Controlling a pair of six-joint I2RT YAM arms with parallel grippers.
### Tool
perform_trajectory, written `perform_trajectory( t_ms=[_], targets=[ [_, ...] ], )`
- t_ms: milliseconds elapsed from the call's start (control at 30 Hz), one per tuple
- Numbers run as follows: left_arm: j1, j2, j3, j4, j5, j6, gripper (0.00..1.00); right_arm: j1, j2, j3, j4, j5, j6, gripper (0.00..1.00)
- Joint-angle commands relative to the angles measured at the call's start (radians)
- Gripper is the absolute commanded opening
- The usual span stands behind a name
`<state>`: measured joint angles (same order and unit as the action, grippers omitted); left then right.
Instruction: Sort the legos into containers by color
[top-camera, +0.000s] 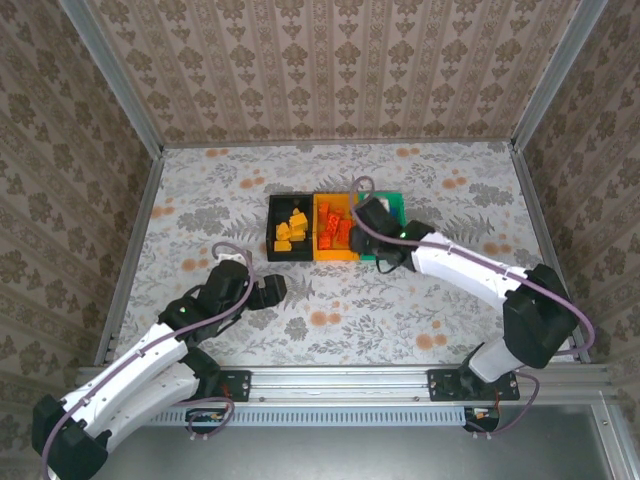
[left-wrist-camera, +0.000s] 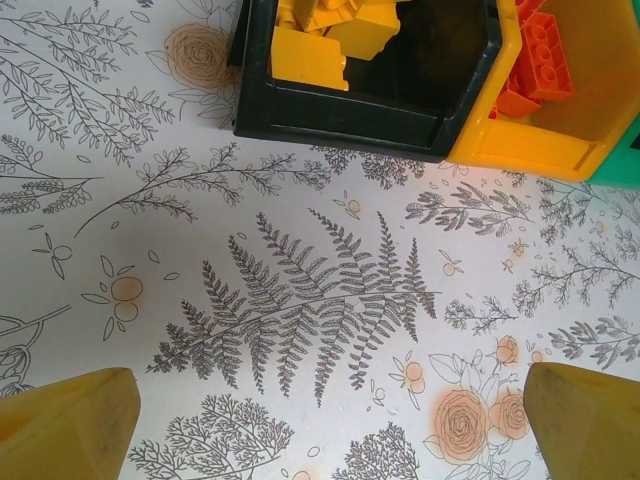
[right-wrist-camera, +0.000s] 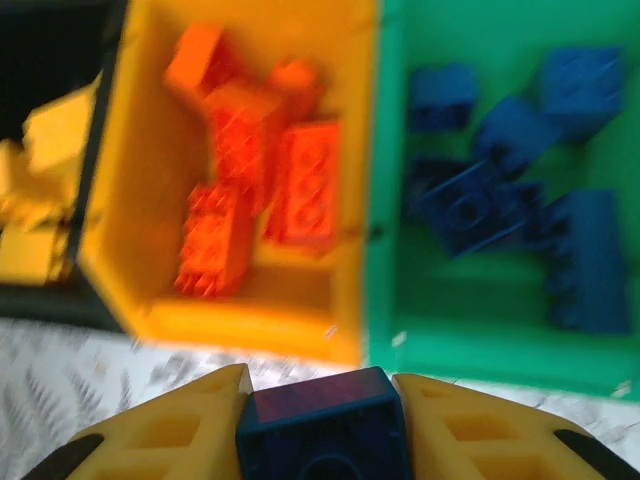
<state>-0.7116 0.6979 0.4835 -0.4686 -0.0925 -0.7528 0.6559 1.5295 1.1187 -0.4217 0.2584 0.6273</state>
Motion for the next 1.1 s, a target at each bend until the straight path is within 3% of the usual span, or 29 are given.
perform_trajectory(
  t_ms=[0, 267, 333, 433, 600, 700, 867, 933, 1067],
  targets=[
    [0.007, -0.012, -0.006, 0.008, 0.003, -0.025, 1.0, -0.07, 0.084, 0.079, -0.055, 0.047, -0.022, 0.37],
    [0.008, -0.014, -0.004, 0.005, 0.004, -0.036, 1.0, -0.153, 0.26, 0.26, -0.095, 0.13, -0.049, 0.43],
    [0.008, -0.015, -0.001, 0.001, 0.002, -0.036, 1.0, -0.159, 0.275, 0.297, -0.099, 0.14, -0.056, 0.52],
    [0.008, -0.014, 0.005, -0.004, -0.006, -0.034, 1.0, -0.16, 0.259, 0.32, -0.074, 0.146, -0.076, 0.74],
    [0.006, -0.001, 0.038, -0.022, -0.054, -0.022, 1.0, -0.153, 0.137, 0.266, -0.004, 0.137, -0.087, 0.87],
    [0.006, 0.009, 0.057, -0.007, -0.116, -0.008, 1.0, -0.141, 0.013, 0.148, 0.093, 0.126, -0.093, 0.9],
    [0.012, 0.011, 0.024, 0.163, -0.252, 0.03, 1.0, -0.114, -0.146, -0.015, 0.165, 0.163, -0.071, 1.0],
    [0.021, 0.017, 0.017, 0.269, -0.318, 0.165, 1.0, -0.101, -0.209, -0.083, 0.202, 0.191, -0.071, 1.0],
    [0.088, 0.069, 0.038, 0.413, -0.566, 0.412, 1.0, -0.07, -0.308, -0.201, 0.227, 0.307, -0.029, 1.0]
  ],
)
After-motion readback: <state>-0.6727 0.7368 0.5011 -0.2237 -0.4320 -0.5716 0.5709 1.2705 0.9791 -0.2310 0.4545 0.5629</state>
